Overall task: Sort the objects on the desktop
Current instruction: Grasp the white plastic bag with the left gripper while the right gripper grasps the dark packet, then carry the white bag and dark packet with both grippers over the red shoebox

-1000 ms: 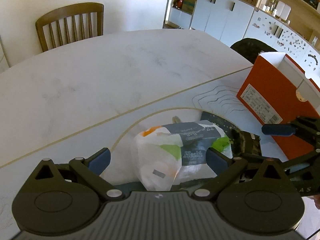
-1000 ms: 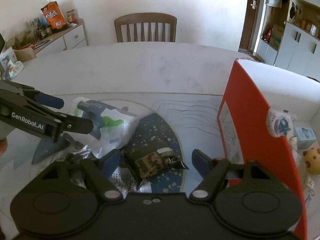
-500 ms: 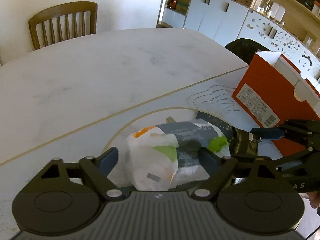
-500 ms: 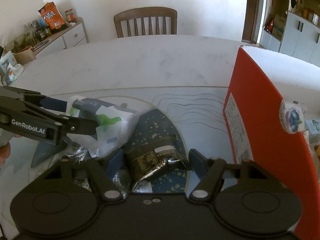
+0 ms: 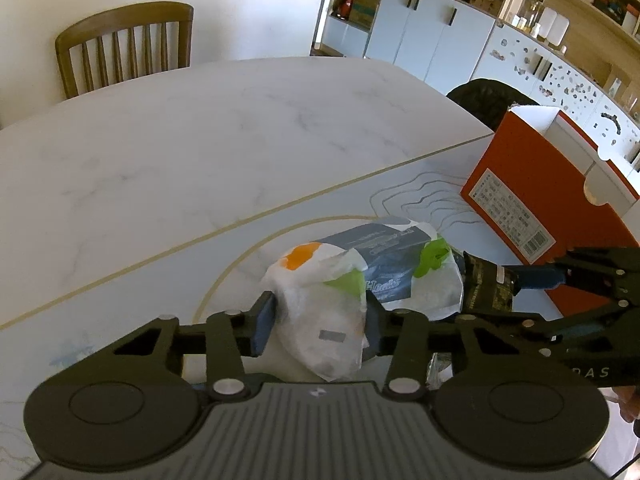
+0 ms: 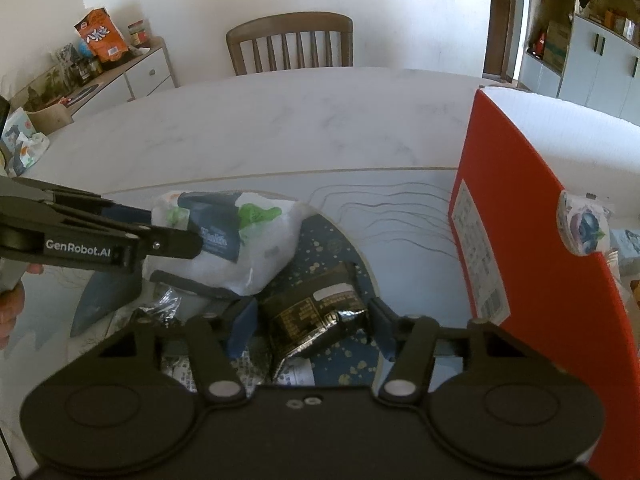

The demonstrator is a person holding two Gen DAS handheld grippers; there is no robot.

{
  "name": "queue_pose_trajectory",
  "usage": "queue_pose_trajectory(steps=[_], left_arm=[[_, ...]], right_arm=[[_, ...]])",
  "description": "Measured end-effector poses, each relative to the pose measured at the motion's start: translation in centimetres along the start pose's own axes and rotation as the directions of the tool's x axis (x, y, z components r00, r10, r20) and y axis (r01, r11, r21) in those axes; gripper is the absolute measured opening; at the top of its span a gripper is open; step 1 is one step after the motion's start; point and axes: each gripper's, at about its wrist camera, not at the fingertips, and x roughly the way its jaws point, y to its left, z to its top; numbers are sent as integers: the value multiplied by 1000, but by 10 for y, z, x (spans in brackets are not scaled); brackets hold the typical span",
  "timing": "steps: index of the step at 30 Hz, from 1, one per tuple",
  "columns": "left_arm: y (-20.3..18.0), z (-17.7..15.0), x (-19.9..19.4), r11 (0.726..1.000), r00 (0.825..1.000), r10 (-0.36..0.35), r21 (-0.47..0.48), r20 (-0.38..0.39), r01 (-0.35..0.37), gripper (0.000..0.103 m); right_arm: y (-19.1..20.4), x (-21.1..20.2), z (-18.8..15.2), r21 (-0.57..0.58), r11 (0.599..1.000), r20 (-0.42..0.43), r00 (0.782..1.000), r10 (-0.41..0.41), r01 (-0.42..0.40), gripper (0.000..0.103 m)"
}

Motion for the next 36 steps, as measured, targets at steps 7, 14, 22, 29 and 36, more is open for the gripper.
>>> queue_pose_trajectory(steps=[7, 14, 22, 29, 36], left_arm=[[0, 0, -4, 1000, 1000, 5, -18, 15, -5, 33], [-2, 3, -18, 1000, 999, -11, -27, 48, 12, 32], [-7, 4, -43, 999, 997, -28, -34, 67, 31, 32], [-18, 3, -64, 999, 996, -42, -28, 82, 45, 32], [-33, 2, -82, 998, 994, -55, -7, 96, 56, 32]], right_arm=[[-1, -9, 0, 7, 1000, 4, 1000, -19, 19, 57], [-2, -25, 0, 20, 1000, 17, 1000, -10, 10, 57], [0, -48, 2, 23, 1000, 46, 999, 9, -11, 57], [-1, -68, 3, 24, 1000, 64, 998, 6, -8, 57], [-4, -92, 3, 30, 1000, 89, 996, -6, 4, 57]])
